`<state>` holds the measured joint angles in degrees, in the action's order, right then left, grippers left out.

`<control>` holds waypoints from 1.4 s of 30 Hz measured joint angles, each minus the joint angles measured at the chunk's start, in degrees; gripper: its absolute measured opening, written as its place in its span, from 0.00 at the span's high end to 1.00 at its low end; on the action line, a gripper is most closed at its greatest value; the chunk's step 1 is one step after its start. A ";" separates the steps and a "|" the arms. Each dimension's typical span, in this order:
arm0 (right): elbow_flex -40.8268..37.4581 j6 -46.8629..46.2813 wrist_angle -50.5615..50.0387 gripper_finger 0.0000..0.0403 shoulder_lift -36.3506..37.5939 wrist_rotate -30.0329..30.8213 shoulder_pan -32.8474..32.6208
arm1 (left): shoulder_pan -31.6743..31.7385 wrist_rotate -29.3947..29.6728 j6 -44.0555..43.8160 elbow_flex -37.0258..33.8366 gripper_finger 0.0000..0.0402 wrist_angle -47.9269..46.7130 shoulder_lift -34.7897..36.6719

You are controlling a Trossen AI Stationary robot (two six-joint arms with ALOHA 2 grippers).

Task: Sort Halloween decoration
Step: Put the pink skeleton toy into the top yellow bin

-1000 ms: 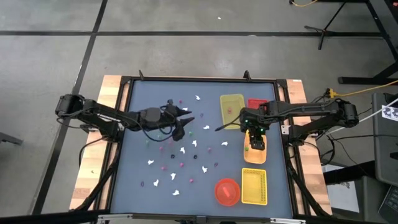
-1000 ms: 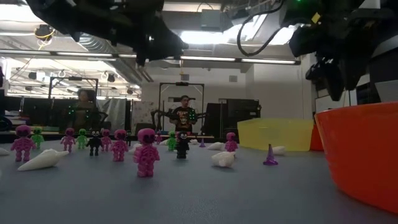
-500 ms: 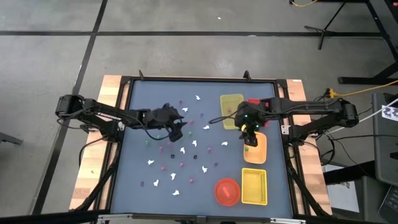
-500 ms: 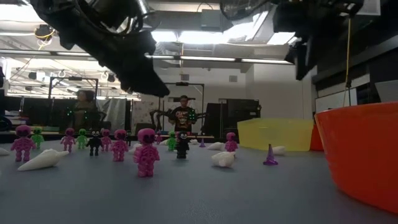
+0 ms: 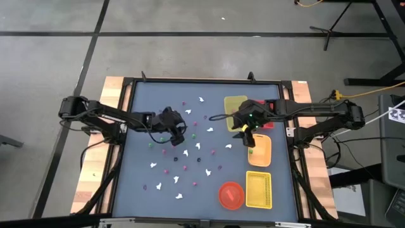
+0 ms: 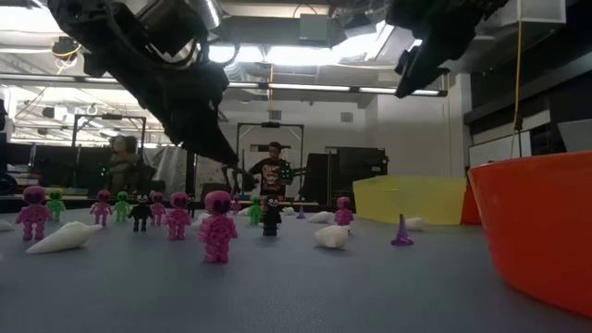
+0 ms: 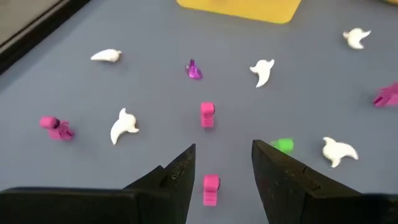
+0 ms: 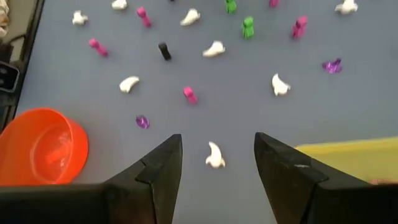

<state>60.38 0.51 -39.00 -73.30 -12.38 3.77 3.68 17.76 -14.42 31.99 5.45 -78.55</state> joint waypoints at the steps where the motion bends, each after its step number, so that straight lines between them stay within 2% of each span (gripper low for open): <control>1: 0.00 0.00 0.23 0.51 0.00 0.00 -0.02 | 0.00 0.10 0.01 0.00 0.65 -0.04 -0.84; 13: 0.00 0.02 0.41 0.51 0.00 -0.02 -0.02 | 0.07 1.15 0.03 0.00 0.65 1.22 -8.55; 36: 0.00 0.03 0.36 0.51 0.02 -0.02 0.00 | 0.07 1.26 0.05 0.02 0.65 1.56 -10.90; 42: 0.00 0.04 0.36 0.51 0.02 0.00 0.00 | 0.07 1.26 0.05 0.02 0.69 1.54 -10.90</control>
<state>60.38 0.56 -38.64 -73.28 -12.38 3.77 3.75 19.03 -14.37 32.01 6.98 -89.45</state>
